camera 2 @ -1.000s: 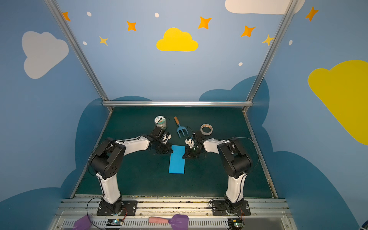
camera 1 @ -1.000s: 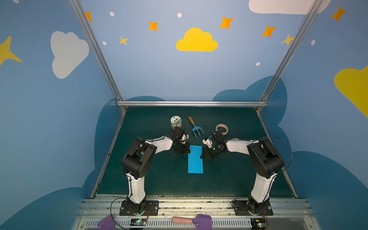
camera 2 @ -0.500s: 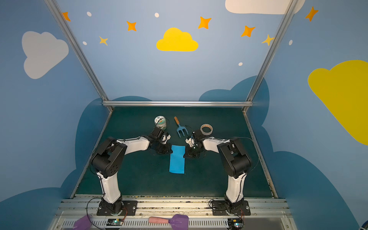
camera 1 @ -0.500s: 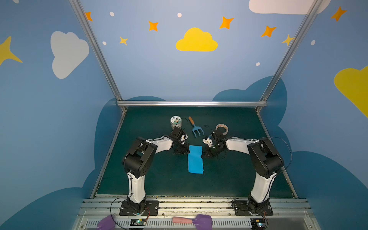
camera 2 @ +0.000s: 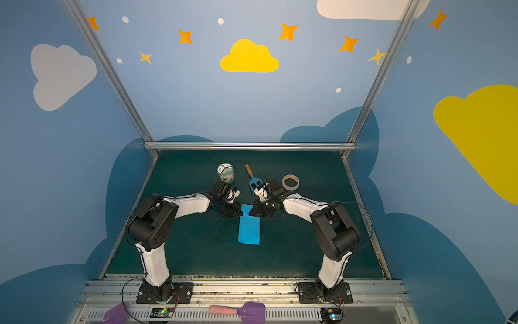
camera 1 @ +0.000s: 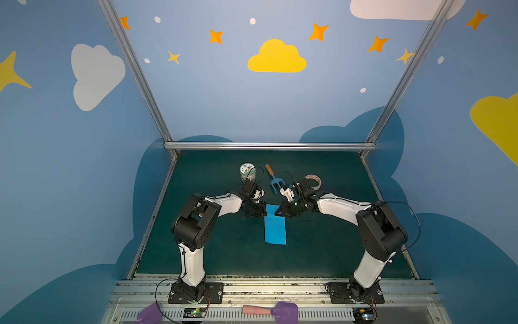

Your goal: Fold a paper plane with a square sheet of paper (fold left side to right side)

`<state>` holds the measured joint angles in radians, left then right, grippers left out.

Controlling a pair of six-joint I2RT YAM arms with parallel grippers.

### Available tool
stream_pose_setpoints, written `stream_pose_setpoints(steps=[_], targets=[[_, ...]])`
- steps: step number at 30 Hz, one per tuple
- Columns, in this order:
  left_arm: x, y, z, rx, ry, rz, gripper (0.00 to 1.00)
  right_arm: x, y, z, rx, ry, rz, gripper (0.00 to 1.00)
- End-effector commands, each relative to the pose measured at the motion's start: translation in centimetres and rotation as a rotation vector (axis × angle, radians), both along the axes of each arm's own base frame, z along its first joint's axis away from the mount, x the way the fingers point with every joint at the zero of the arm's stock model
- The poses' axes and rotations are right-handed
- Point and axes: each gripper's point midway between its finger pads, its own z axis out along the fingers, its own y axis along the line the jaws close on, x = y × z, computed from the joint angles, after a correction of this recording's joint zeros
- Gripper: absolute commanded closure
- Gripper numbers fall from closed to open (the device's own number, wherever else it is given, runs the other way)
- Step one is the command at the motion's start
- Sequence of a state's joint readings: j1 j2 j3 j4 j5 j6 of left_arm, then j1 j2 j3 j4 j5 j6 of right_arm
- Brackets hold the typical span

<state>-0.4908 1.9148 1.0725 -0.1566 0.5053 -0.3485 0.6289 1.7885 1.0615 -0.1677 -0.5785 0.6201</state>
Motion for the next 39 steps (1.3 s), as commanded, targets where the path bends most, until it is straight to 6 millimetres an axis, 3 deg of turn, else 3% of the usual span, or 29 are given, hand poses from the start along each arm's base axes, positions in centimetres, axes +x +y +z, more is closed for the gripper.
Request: stream_pose_setpoints(steps=[1,9,19,30,39], targets=[[-1.3,1.1,-1.9,0.062,0.050,0.005,0.96,0.0,1.8,-0.6,0.036,0.035,-0.022,1.00],[-1.4,1.1,-2.0,0.065,0.056,-0.001,0.96,0.0,3.6,-2.8,0.058,0.081,-0.037,1.00],[-1.5,1.0,-2.2,0.069,0.062,-0.005,0.96,-0.3,4.7,-4.0,0.060,0.097,-0.029,1.00],[-1.5,1.1,-2.1,0.071,0.061,-0.008,0.96,-1.9,3.7,-7.5,0.000,0.157,-0.045,1.00],[-1.6,1.1,-2.2,0.072,0.063,-0.011,0.96,-3.7,2.6,-8.4,-0.025,0.174,-0.043,1.00]])
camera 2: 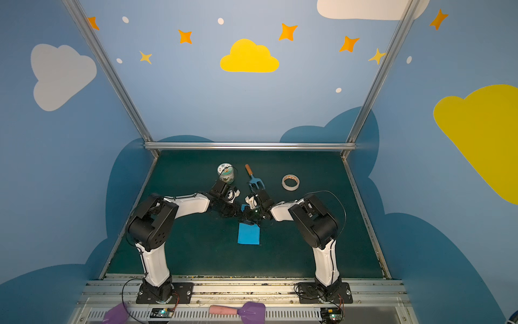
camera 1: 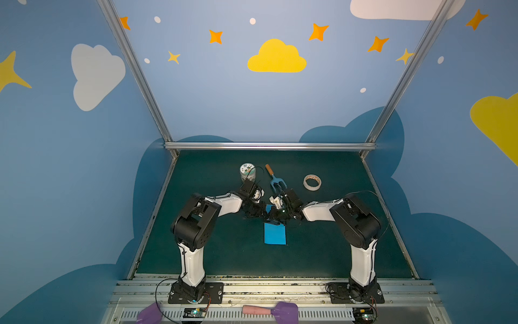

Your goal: Fold a paper plane with a square sheet of paper (fold left side to right side)

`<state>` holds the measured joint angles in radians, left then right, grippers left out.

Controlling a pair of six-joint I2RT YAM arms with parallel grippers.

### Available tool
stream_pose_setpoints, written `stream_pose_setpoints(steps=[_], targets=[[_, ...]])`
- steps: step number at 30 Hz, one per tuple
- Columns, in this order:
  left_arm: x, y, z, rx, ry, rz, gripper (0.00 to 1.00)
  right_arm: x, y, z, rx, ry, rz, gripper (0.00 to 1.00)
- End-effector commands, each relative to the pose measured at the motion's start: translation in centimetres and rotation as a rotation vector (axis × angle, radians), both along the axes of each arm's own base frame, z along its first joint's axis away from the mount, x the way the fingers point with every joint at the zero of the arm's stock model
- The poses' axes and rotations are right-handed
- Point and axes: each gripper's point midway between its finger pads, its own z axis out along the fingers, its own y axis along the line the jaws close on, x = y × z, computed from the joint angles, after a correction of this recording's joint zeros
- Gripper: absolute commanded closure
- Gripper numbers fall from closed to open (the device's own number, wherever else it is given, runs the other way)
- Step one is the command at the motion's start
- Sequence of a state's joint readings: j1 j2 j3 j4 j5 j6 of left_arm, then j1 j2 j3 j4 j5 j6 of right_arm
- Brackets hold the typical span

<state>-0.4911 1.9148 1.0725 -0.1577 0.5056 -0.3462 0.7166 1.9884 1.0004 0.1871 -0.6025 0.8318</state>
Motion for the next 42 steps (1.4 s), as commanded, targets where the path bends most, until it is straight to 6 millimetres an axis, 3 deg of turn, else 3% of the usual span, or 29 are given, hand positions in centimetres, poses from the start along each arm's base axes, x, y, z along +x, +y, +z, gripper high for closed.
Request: stream_pose_setpoints(steps=[1,24,28,32,36,42], targets=[[-1.6,1.1,-2.2,0.072,0.063,-0.010,0.96,-2.7,-1.9,-2.8,-0.101,0.078,0.002,1.00],[-1.7,1.1,-2.2,0.084,0.061,-0.013,0.96,-7.1,-5.2,-4.4,-0.151,0.125,-0.020,1.00],[-1.7,1.1,-2.3,0.084,0.062,-0.009,0.96,-8.3,-5.7,-4.0,-0.149,0.127,-0.023,1.00],[-1.6,1.1,-2.3,0.081,0.064,-0.007,0.96,-10.8,-6.9,-4.6,-0.168,0.162,-0.005,1.00],[-1.6,1.0,-2.1,0.078,0.062,-0.008,0.97,-11.5,-7.1,-3.1,-0.140,0.147,0.003,1.00],[-1.6,1.0,-2.1,0.078,0.062,-0.009,0.96,-9.6,-6.5,1.3,-0.117,0.038,-0.001,1.00]])
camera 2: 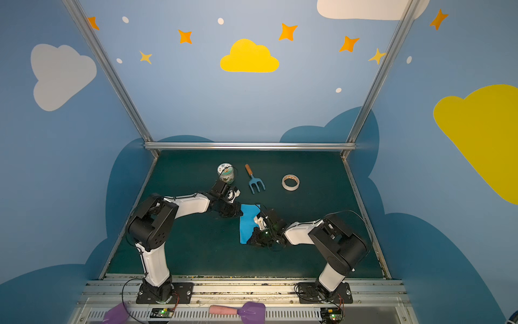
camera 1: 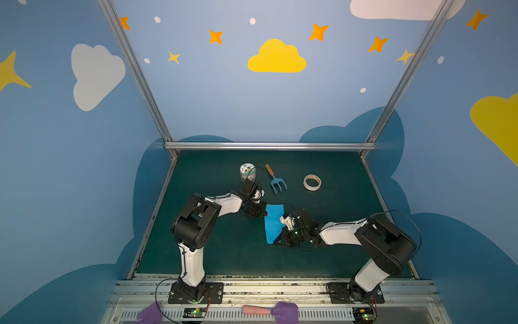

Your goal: Fold a paper plane with a square sheet of paper (fold left side to right side)

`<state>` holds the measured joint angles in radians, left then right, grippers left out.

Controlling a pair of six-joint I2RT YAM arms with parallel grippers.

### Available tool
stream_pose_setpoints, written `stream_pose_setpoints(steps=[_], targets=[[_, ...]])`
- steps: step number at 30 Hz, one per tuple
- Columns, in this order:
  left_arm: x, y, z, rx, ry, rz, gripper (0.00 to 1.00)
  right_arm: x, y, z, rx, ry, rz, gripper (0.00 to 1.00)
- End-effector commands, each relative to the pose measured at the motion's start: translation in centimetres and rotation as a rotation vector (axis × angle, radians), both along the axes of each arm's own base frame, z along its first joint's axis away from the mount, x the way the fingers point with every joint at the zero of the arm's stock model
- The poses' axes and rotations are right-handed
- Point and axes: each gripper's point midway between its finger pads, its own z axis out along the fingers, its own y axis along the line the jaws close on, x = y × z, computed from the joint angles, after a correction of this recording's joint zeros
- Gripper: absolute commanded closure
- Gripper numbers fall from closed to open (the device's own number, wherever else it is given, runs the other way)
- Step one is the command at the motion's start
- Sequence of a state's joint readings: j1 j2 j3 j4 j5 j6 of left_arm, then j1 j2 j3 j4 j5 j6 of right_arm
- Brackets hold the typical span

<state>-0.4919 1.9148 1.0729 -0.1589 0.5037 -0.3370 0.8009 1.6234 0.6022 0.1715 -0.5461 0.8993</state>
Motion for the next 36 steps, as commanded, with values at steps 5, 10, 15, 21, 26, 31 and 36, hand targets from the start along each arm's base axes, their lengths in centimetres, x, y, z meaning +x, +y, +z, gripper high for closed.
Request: stream_pose_setpoints(steps=[5,10,15,21,26,31,36], targets=[[-1.7,1.1,-2.1,0.078,0.065,-0.005,0.96,2.7,1.1,4.1,0.001,-0.091,-0.023,1.00],[-1.7,1.1,-2.2,0.079,0.069,-0.006,0.96,5.5,2.7,4.6,0.027,-0.118,-0.046,1.00],[-1.7,1.1,-2.2,0.081,0.071,-0.005,0.96,8.2,3.9,3.6,0.047,-0.103,-0.068,1.00],[-1.8,1.2,-2.2,0.084,0.071,-0.007,0.96,9.3,4.7,1.7,0.051,-0.069,-0.071,1.00],[-1.7,1.1,-2.5,0.085,0.079,-0.007,0.96,9.0,4.9,0.5,0.053,-0.044,-0.066,1.00],[-1.8,1.1,-2.6,0.084,0.083,-0.010,0.96,8.9,5.1,0.4,0.065,-0.041,-0.057,1.00],[-1.9,1.1,-2.7,0.083,0.087,-0.011,0.96,8.8,5.2,0.1,0.060,-0.034,-0.054,1.00]])
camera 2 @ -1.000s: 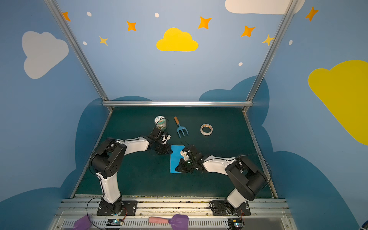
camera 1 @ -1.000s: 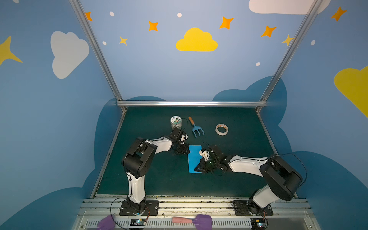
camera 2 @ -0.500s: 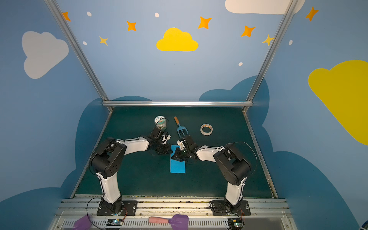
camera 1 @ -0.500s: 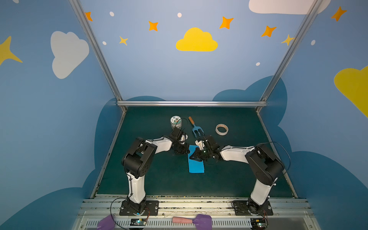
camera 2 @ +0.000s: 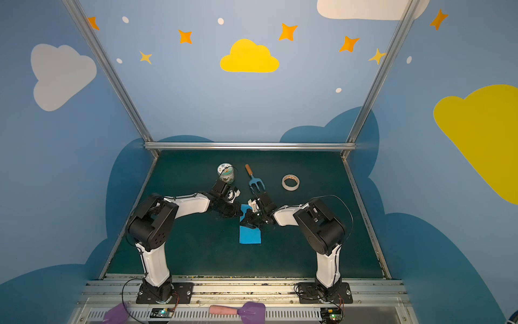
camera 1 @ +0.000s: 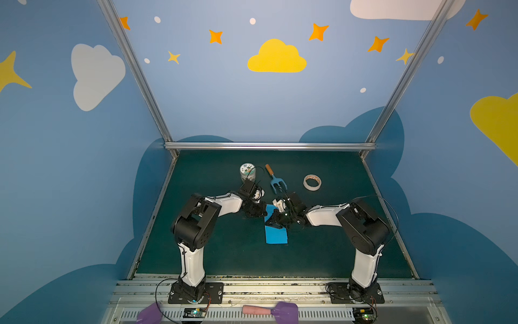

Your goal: Fold a paper plane with a square sheet of paper (fold left side to right side)

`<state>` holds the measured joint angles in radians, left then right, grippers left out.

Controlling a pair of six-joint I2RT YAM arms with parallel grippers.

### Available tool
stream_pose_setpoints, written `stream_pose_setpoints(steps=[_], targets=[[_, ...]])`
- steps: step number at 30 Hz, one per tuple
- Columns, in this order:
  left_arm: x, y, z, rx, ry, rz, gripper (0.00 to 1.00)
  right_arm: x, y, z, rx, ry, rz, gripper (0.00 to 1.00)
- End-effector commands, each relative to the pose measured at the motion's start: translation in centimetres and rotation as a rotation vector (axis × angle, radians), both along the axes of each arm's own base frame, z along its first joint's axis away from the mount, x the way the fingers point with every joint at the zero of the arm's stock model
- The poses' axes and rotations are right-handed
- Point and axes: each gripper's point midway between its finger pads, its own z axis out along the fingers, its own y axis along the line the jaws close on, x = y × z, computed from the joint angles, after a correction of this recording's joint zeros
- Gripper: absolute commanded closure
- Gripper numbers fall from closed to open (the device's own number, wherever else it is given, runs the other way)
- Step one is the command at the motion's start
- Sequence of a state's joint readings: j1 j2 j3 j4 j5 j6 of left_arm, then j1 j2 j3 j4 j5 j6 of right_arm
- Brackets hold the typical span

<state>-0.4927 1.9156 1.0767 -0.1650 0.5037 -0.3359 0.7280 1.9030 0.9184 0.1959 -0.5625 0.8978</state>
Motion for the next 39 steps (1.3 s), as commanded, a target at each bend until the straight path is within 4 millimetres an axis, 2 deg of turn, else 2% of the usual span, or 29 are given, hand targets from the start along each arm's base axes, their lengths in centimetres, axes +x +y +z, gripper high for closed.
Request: stream_pose_setpoints(steps=[1,10,21,39], targets=[[-1.9,1.1,-2.8,0.083,0.084,-0.009,0.96,0.1,0.4,-0.3,0.003,0.005,0.007,1.00],[-1.9,1.2,-2.8,0.086,0.083,-0.008,0.97,-1.1,-0.2,-2.2,-0.044,0.050,0.019,1.00],[-1.9,1.3,-2.7,0.088,0.082,-0.009,0.97,-4.5,-1.4,-4.0,-0.111,0.085,0.063,1.00],[-2.0,1.2,-2.8,0.087,0.086,-0.011,0.96,-7.8,-4.0,-5.7,-0.142,0.130,0.041,1.00]])
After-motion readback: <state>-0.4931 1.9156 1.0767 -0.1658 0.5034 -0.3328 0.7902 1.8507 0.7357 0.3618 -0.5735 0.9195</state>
